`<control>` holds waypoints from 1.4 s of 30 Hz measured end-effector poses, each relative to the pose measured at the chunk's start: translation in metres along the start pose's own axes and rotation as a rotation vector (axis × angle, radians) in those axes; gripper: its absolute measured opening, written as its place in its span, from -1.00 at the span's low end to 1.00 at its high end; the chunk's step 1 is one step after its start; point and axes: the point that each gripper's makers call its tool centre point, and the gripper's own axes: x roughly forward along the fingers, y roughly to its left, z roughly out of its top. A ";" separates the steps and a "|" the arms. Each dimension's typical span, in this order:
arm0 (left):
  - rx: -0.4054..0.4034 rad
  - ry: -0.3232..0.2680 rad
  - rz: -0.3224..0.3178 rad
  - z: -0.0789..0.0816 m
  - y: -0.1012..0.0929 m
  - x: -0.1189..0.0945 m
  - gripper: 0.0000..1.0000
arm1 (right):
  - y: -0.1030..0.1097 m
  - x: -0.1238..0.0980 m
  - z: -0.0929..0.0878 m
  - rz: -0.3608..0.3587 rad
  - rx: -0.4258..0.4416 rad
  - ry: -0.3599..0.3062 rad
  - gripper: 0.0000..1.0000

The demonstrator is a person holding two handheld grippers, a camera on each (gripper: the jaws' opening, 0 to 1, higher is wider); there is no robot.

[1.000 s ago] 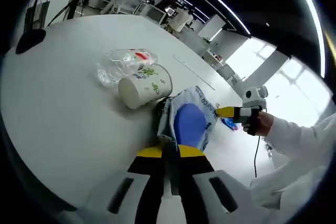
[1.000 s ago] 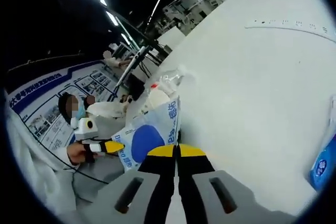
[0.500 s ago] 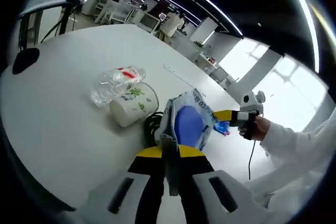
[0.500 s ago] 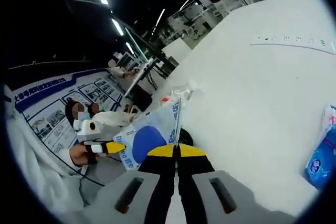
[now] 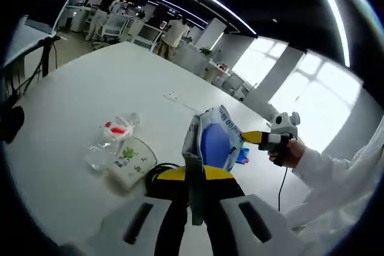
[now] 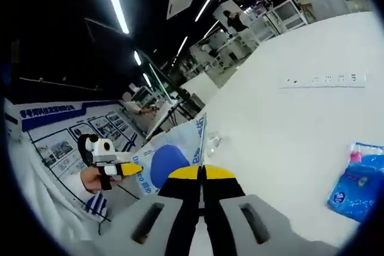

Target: Arrange the tabletop items into an orderly group along one side of the table until the central work area is clear of visible clutter.

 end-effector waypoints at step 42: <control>0.195 0.242 -0.189 0.065 -0.008 0.166 -0.93 | -0.071 -0.056 0.019 -0.382 0.131 -0.354 -1.00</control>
